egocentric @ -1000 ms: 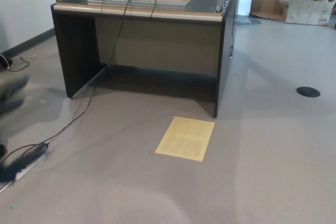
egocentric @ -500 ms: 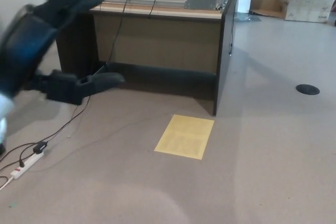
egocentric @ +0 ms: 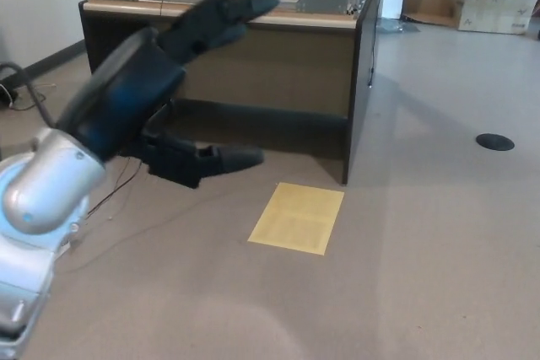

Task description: A person hands over a black lunchbag to the robot and the robot uses its left hand to grab the strips of the lunchbag, the gives it back to the person.

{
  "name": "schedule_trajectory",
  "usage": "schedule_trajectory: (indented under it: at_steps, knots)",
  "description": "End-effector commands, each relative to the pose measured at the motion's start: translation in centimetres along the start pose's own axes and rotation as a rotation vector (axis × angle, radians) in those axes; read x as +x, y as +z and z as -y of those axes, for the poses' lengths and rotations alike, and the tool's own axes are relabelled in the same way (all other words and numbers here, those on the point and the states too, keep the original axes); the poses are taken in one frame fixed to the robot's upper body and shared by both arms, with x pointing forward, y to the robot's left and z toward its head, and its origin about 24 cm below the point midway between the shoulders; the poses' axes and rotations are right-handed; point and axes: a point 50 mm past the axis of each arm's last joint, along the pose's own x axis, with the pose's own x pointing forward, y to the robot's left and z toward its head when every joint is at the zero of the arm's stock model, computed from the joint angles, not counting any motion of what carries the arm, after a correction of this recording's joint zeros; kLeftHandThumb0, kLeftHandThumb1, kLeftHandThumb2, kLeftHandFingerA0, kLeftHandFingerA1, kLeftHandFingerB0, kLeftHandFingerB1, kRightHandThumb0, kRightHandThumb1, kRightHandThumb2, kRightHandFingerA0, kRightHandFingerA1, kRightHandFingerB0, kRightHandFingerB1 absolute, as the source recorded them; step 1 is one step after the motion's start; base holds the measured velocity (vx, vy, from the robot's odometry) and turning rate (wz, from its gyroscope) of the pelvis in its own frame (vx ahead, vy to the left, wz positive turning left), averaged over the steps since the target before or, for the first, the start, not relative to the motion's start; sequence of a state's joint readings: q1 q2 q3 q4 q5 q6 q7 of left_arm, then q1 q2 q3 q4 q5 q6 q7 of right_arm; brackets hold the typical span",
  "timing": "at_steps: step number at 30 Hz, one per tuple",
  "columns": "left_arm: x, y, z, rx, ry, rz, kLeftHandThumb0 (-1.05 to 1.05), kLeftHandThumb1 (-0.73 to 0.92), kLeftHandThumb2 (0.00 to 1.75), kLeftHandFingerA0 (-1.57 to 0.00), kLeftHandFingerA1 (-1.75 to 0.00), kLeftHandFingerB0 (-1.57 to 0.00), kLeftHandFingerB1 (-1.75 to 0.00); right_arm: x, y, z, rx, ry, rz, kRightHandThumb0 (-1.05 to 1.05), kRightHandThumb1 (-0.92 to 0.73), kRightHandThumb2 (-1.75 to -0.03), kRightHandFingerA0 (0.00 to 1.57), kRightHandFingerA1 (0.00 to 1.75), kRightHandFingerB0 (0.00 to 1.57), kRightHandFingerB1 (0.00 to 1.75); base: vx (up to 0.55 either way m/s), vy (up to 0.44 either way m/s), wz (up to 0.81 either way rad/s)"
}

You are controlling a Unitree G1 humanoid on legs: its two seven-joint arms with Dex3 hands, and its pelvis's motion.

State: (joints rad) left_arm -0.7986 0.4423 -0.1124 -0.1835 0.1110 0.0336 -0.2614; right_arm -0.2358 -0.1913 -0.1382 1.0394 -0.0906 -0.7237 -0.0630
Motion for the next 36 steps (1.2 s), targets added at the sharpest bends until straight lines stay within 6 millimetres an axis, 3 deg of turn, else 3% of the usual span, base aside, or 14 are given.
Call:
schedule_trajectory:
  at_steps: [1,7,9,11,12,16,17,20,22,23,29,30,35,36]
  knots:
    - [0.3,0.1,0.7,0.052,-0.012,-0.042,-0.52,0.38,0.66,-0.21,-0.41,-0.07,-0.29,-0.3,-0.2,0.3,-0.006,-0.007,-0.003,-0.57,-0.66,-0.61,0.63,0.48,0.27,0.30,0.00,0.000,0.00]
    - [0.5,0.3,1.3,0.067,-0.023,-0.059,-0.30,0.27,0.85,0.00,-0.47,0.00,-0.49,-0.4,-0.3,0.2,-0.031,-0.004,-0.003,-0.56,-0.66,-0.61,0.65,0.48,0.30,0.31,0.00,0.000,0.00]
    - [0.7,0.5,1.5,0.072,-0.019,-0.046,-0.50,0.46,0.56,-0.25,-0.35,-0.08,-0.21,-0.3,-0.2,0.2,-0.027,-0.008,0.003,-0.53,-0.65,-0.60,0.66,0.48,0.31,0.31,0.00,0.000,0.00]
    - [0.7,0.7,1.7,0.056,-0.021,-0.032,-0.55,0.39,0.69,-0.19,-0.42,-0.06,-0.22,-0.4,-0.3,0.1,-0.033,-0.005,-0.003,-0.55,-0.65,-0.60,0.65,0.48,0.32,0.31,0.00,0.000,0.00]
    - [0.8,0.7,1.8,0.048,-0.023,-0.032,-0.30,0.29,0.85,0.00,-0.47,0.00,-0.50,-0.4,-0.3,0.1,-0.041,-0.006,0.001,-0.55,-0.65,-0.60,0.66,0.48,0.33,0.31,0.00,0.000,0.00]
    - [0.9,0.7,2.1,0.047,-0.031,-0.025,-0.30,0.28,0.85,-0.01,-0.47,0.00,-0.50,-0.4,-0.3,0.0,-0.035,-0.002,0.000,-0.54,-0.64,-0.60,0.65,0.49,0.33,0.31,0.00,0.000,0.00]
    - [0.9,0.8,2.2,0.047,-0.033,-0.025,-0.56,0.39,0.68,-0.18,-0.41,-0.07,-0.23,-0.4,-0.3,0.0,-0.041,-0.003,-0.001,-0.55,-0.64,-0.60,0.65,0.49,0.34,0.32,0.00,0.000,0.00]
    - [1.1,0.8,2.4,0.047,-0.032,-0.023,-0.49,0.46,0.56,-0.24,-0.33,-0.08,-0.22,-0.2,-0.2,0.0,-0.049,-0.002,-0.001,-0.56,-0.63,-0.60,0.66,0.49,0.34,0.32,0.00,0.000,0.00]
    - [1.2,0.9,2.5,0.053,-0.036,-0.021,-0.56,0.39,0.69,-0.19,-0.41,-0.07,-0.23,-0.1,-0.1,-0.1,-0.057,0.000,0.000,-0.56,-0.64,-0.60,0.66,0.49,0.35,0.32,0.00,0.000,0.00]
    - [1.2,0.9,2.7,0.052,-0.037,-0.018,-0.30,0.27,0.84,0.00,-0.47,0.00,-0.49,-0.1,-0.1,-0.1,-0.057,0.001,0.002,-0.55,-0.64,-0.60,0.67,0.49,0.37,0.33,0.00,0.000,0.00]
    - [1.3,1.1,3.2,0.045,-0.048,-0.002,-0.30,0.27,0.85,0.00,-0.48,0.00,-0.49,-0.1,-0.2,-0.2,-0.075,0.003,-0.001,-0.60,-0.63,-0.60,0.67,0.49,0.38,0.33,0.00,0.000,0.00]
    - [1.4,1.3,3.4,0.031,-0.061,-0.013,-0.56,0.38,0.69,-0.12,-0.39,-0.05,-0.22,-0.2,-0.2,-0.3,-0.057,0.002,-0.006,-0.55,-0.62,-0.59,0.67,0.49,0.40,0.34,0.00,0.000,0.00]
    - [1.6,1.9,3.7,-0.017,-0.046,0.003,-0.46,0.46,0.54,-0.19,-0.32,-0.03,-0.21,-0.1,-0.2,-0.2,-0.060,0.002,-0.002,-0.55,-0.62,-0.60,0.70,0.50,0.40,0.34,0.00,0.000,0.00]
    - [1.6,2.0,3.7,-0.018,-0.038,0.007,-0.53,0.37,0.70,-0.14,-0.42,-0.04,-0.18,-0.1,-0.1,-0.2,-0.059,0.001,-0.001,-0.54,-0.62,-0.60,0.70,0.50,0.41,0.34,0.00,0.000,0.00]
